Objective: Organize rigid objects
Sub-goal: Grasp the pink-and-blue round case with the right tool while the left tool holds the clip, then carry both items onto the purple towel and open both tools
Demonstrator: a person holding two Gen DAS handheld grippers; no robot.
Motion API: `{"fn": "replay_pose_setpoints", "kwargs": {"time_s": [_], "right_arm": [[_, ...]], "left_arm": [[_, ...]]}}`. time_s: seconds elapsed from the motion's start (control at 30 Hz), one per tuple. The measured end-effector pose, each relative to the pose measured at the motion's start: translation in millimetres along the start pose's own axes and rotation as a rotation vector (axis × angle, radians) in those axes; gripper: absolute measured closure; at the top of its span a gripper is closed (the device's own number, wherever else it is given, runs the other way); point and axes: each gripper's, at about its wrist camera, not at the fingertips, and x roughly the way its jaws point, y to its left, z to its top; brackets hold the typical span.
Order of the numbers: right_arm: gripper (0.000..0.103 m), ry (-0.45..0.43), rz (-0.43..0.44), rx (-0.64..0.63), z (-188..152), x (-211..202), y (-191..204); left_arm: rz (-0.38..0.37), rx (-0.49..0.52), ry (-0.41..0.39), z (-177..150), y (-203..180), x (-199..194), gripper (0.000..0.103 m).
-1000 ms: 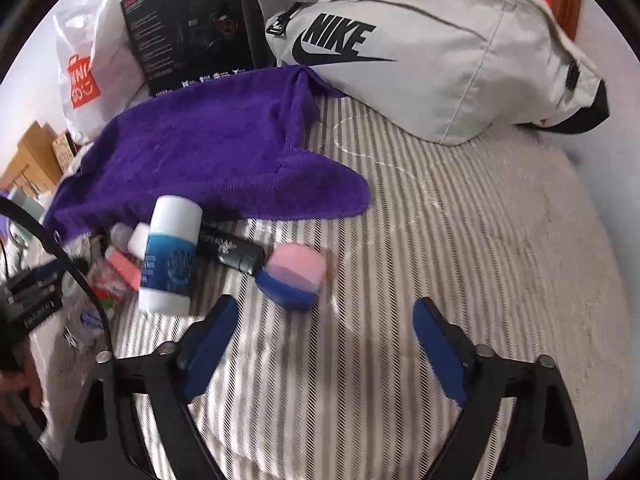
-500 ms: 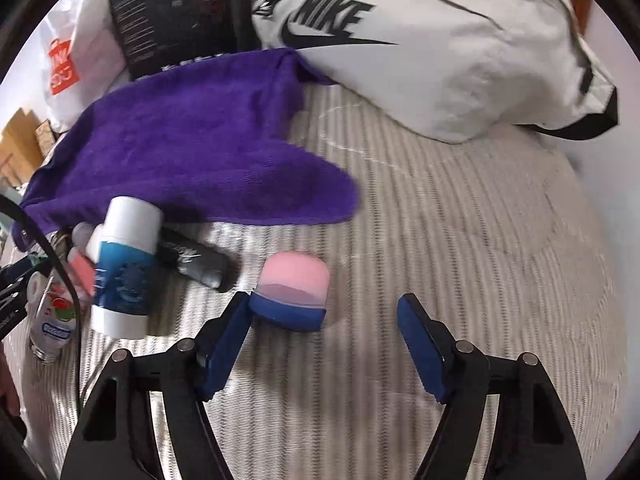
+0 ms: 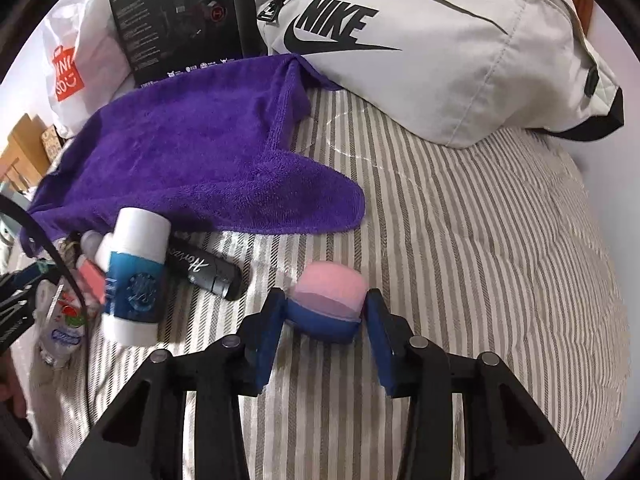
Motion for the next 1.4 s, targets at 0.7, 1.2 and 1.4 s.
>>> {"fn": "replay_pose_setpoints", "kwargs": {"time_s": [0.7, 1.2, 1.4], "right_arm": [[0.062, -0.027, 0.035, -0.085, 7, -18, 14], [0.062, -0.093, 0.125, -0.147, 53, -31, 44], [0.062, -0.108, 0.152, -0.175, 82, -23, 63]], "left_arm": [[-0.081, -0.06, -0.002, -5, 35, -9, 0.063], [-0.073, -0.056, -0.081, 43, 52, -35, 0.063], [-0.101, -0.054, -0.109, 80, 53, -30, 0.063]]}}
